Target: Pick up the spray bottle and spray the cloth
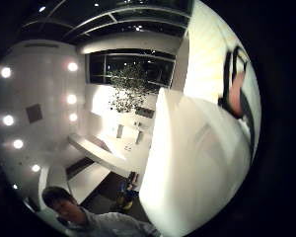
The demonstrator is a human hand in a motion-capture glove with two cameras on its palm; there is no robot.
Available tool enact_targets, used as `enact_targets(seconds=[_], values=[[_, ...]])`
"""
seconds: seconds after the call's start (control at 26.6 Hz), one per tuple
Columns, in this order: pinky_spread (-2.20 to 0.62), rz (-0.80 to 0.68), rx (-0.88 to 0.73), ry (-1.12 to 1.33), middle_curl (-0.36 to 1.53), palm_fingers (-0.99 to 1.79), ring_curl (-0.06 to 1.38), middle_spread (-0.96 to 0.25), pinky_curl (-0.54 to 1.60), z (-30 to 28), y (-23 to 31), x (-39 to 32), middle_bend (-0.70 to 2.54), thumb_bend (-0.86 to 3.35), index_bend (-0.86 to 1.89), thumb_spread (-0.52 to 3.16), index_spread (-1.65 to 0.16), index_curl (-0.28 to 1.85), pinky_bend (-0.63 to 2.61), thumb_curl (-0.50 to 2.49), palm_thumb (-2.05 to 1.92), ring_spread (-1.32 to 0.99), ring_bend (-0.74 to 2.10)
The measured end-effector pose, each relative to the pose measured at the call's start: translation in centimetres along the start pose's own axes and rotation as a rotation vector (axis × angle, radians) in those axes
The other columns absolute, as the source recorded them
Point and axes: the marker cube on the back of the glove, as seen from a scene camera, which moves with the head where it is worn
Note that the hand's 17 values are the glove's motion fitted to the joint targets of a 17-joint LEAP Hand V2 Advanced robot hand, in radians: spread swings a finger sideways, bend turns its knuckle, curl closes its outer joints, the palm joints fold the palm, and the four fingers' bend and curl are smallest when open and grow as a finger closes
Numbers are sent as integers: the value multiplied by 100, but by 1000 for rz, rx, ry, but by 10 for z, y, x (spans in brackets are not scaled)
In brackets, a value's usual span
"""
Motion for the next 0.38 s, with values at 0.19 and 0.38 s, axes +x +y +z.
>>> enact_targets(seconds=[0.19,0.38], values=[[-12,21,-229,97,47,47,47,-6,47,-30,32,3,47,-4,13,50,-21,51,41,71,92,-12,41],[-1,6,-301,132,43,19,44,-3,46,-60,65,-5,35,-4,1,64,-26,38,46,66,88,-8,40]])
